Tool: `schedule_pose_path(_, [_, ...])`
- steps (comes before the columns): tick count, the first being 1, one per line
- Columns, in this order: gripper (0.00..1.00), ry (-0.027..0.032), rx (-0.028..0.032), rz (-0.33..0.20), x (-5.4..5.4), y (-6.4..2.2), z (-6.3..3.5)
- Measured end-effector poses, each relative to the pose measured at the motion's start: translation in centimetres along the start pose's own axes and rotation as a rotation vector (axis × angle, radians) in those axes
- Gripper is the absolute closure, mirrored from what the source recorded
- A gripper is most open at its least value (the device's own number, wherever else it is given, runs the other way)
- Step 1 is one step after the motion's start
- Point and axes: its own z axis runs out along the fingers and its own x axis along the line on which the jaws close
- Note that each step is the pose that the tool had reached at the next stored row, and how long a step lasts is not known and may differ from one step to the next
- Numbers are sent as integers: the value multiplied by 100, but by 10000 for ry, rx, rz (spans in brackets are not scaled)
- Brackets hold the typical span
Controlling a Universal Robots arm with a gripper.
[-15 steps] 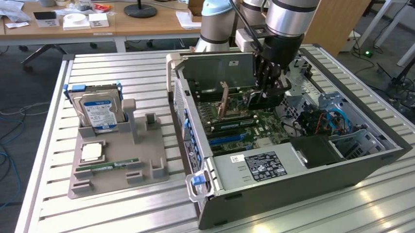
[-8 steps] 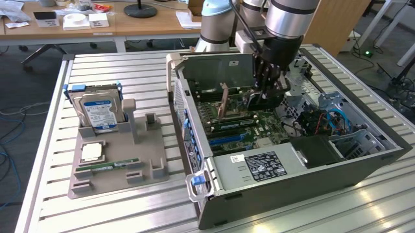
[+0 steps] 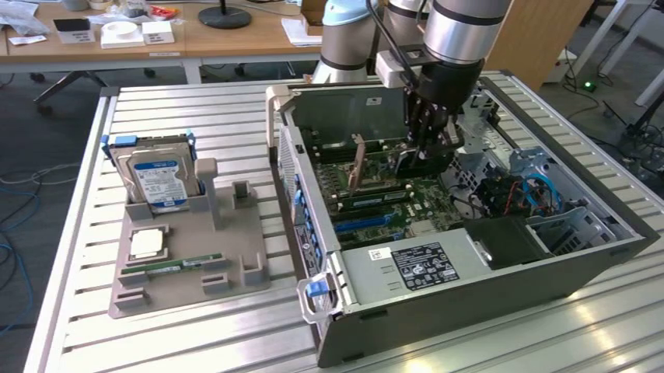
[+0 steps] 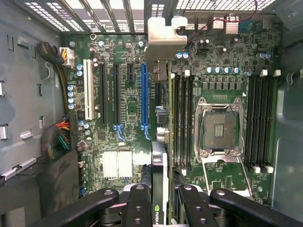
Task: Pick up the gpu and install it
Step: 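Insert the gpu into the slot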
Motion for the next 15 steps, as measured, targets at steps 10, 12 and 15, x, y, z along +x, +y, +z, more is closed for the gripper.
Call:
schedule_pose_path(10, [73,-2,41,-1,3,84,-3])
schedule_pose_path(12, [73,-3,50,-1,4,97,-4])
schedule_pose_path(15, [73,-3,52,-2,34,96,-5])
